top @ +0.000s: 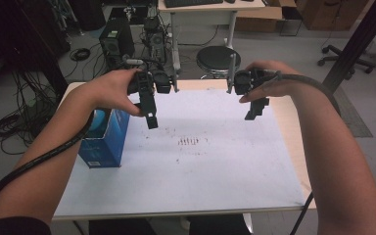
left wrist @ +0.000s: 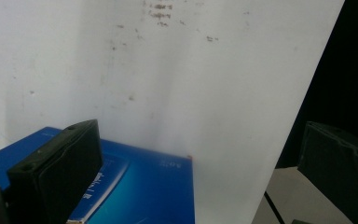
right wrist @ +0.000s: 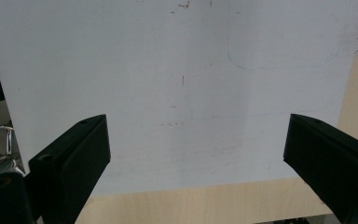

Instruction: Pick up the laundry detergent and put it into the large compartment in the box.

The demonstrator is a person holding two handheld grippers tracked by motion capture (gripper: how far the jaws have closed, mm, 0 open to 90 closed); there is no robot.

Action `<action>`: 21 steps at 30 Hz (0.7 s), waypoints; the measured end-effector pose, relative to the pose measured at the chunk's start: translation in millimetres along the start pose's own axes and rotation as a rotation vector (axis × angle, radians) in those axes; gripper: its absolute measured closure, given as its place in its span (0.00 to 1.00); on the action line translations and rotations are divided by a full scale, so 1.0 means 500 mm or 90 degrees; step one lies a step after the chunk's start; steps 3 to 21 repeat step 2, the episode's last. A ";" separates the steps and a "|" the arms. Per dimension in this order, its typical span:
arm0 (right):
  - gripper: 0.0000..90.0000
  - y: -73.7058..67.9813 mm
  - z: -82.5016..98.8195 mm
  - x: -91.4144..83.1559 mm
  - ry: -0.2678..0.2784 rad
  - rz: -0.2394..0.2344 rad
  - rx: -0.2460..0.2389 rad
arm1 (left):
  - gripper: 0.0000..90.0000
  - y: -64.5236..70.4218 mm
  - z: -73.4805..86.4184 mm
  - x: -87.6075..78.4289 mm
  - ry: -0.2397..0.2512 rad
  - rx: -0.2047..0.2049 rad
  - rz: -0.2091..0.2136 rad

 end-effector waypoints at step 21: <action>0.08 -0.001 0.000 -0.002 0.001 0.002 0.000 | 0.00 0.001 -0.001 -0.002 0.001 -0.002 -0.001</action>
Point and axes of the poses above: each handheld gripper's, and its own axes: x roughly forward along the jaws, z roughly out of its underside, y roughly to its right, the point moved 6 cm from there along x, roughly forward along the jaws, and after that the axes turned 3 degrees about x, right-handed, at the moved point
